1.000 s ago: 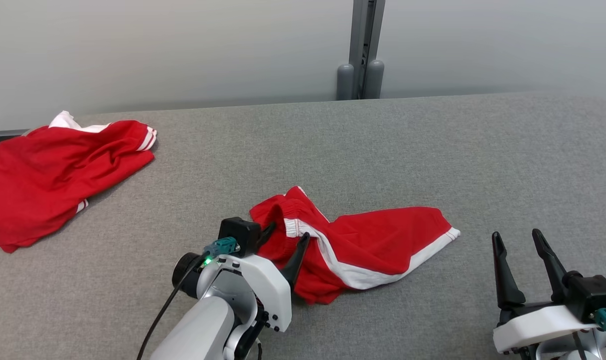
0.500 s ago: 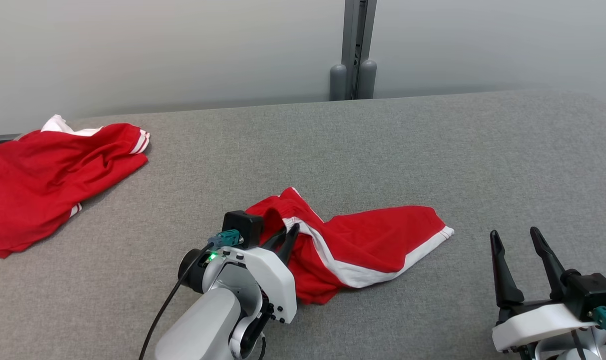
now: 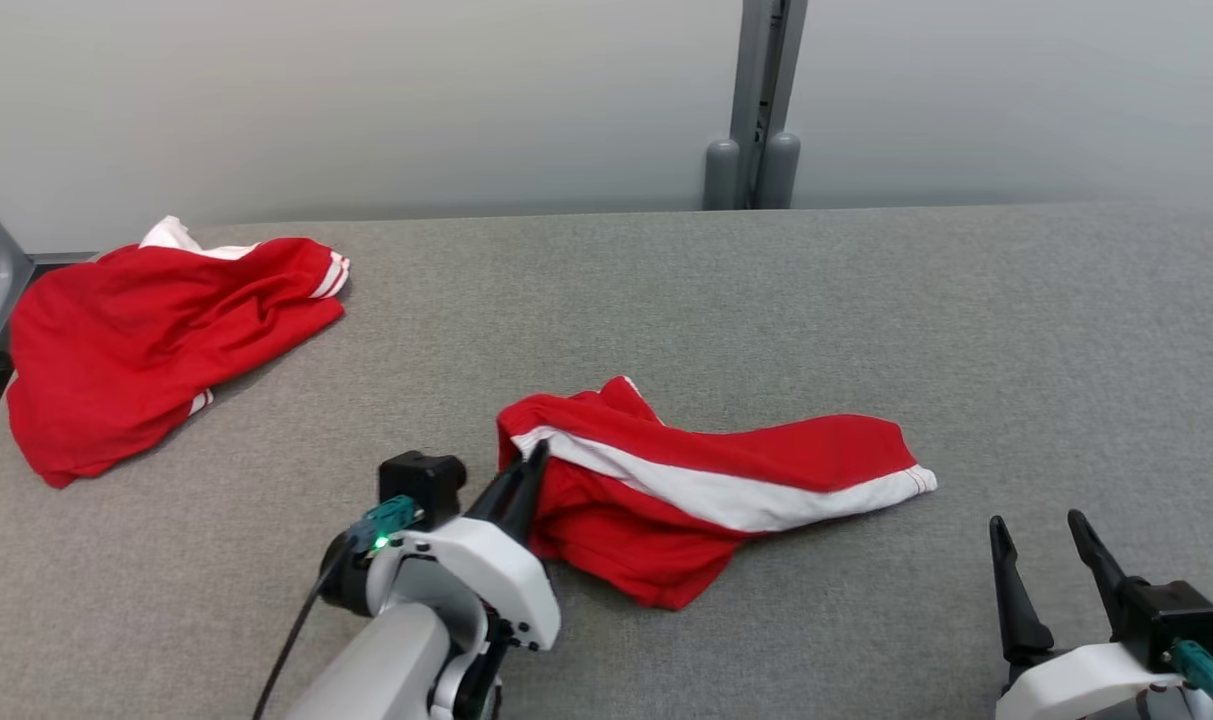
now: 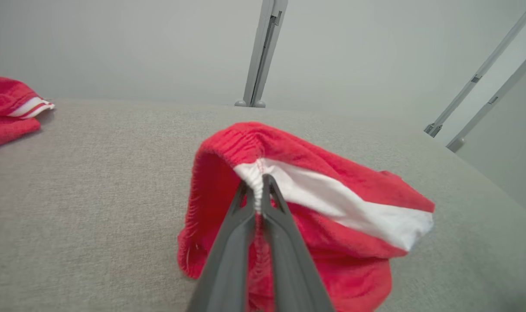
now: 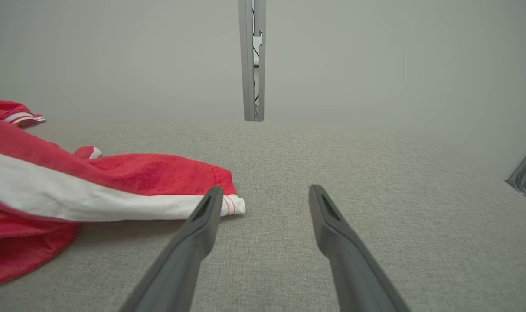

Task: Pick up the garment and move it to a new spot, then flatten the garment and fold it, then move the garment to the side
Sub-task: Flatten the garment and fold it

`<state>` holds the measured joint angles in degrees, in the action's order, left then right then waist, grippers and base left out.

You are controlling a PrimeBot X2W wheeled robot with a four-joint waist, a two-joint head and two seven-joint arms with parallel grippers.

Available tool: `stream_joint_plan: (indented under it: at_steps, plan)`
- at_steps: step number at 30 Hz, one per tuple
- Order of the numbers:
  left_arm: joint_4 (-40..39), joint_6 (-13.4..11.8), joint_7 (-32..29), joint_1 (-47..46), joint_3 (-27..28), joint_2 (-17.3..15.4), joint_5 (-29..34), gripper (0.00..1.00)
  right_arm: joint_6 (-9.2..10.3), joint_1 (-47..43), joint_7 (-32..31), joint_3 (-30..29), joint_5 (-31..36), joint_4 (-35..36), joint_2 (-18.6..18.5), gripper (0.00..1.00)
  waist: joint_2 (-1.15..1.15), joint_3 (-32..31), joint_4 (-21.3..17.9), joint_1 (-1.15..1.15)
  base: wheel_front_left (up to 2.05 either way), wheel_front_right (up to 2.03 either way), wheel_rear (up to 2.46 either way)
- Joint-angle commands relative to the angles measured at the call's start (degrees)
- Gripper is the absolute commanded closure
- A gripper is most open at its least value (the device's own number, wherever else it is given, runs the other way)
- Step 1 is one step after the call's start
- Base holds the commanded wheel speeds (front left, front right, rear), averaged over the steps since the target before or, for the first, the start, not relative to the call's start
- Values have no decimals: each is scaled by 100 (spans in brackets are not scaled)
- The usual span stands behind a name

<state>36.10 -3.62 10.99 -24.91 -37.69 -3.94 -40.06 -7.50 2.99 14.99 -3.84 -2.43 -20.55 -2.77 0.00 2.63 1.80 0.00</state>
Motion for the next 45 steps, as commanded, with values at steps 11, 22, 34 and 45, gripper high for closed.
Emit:
stream_joint_plan:
  at_steps: [11, 22, 34, 45]
  plan:
    - [152, -249, 157, 193, 302, -434, -103, 100, 2, 473, 31, 383, -22, -754, -219, 0, 0, 22, 203, 0, 0, 0, 0]
    - [239, -194, 245, 96, 261, -427, -49, 100, 2, 1635, -1, 950, -960, -1379, -446, 0, 0, 363, 331, 0, 0, 0, 0]
    - [31, -158, 349, -184, 151, -238, 90, 100, 2, 3173, -603, 2362, -2161, -2789, -970, 0, 0, 926, 750, 0, 0, 0, 0]
    - [-24, -166, 393, -188, 192, -232, 129, 100, 2, 3609, -568, 3471, -2976, -3189, -1118, 12, 0, 1100, 827, 0, 0, 0, 0]
